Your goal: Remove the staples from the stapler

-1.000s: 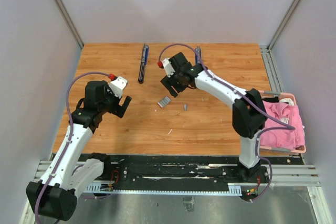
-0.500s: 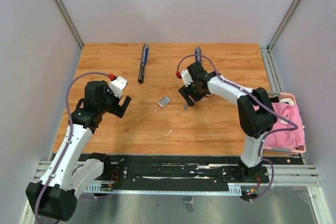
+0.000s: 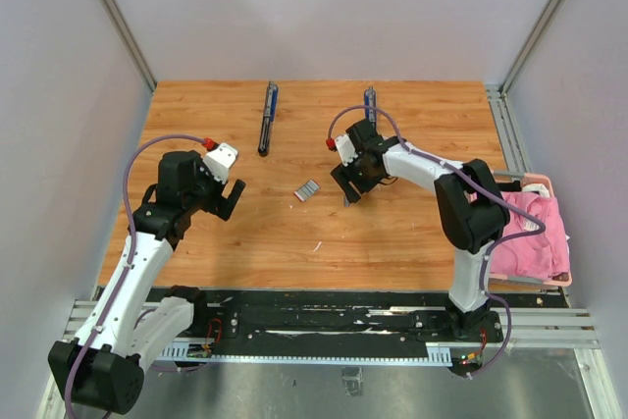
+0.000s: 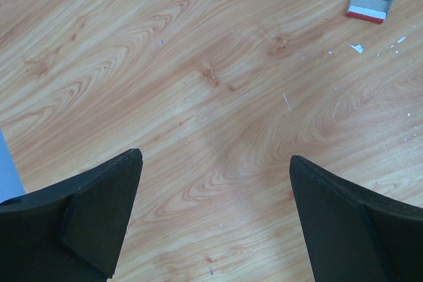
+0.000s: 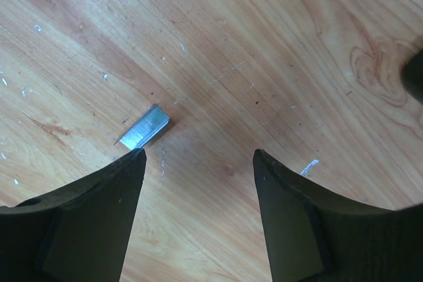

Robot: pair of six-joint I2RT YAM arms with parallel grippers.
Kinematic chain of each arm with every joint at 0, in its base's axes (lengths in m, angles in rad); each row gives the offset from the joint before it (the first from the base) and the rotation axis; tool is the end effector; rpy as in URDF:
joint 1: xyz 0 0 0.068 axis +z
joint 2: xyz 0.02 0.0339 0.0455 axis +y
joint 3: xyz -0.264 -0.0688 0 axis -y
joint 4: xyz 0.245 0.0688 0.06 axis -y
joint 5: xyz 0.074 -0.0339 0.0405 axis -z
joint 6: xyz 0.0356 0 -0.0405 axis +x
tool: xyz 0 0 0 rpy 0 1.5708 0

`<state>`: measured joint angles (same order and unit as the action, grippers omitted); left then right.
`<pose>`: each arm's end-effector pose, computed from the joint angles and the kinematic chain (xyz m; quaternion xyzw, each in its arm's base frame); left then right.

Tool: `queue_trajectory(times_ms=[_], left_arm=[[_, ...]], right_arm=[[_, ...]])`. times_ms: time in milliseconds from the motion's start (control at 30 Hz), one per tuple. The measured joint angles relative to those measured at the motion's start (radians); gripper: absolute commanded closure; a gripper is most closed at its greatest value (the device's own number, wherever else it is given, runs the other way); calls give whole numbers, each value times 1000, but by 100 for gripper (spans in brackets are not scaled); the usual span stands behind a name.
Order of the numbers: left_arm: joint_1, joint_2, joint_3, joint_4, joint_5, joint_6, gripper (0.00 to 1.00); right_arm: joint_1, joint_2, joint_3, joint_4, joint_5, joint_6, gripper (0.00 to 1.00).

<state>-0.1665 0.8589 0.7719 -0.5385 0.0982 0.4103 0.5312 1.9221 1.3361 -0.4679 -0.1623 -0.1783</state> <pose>0.1824 -0.0342 0.2878 0.2744 0.8462 0.0119 0.4566 0.3438 0.2086 0.1810 -0.3541 0.8964 0.1219 0.2370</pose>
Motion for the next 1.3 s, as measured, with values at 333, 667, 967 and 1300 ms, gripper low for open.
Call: queue_trajectory(times_ms=[333, 667, 967, 1300], left_arm=[[0, 0, 0, 0, 0, 0, 2], [0, 0, 0, 0, 0, 0, 2], [0, 0, 0, 0, 0, 0, 2], [0, -2, 0, 0, 0, 0, 2]], right_arm=[[0, 14, 2, 0, -13, 14, 34], [0, 13, 10, 1, -14, 18, 35], [0, 15, 12, 5, -9, 20, 35], [0, 39, 28, -4, 21, 18, 35]])
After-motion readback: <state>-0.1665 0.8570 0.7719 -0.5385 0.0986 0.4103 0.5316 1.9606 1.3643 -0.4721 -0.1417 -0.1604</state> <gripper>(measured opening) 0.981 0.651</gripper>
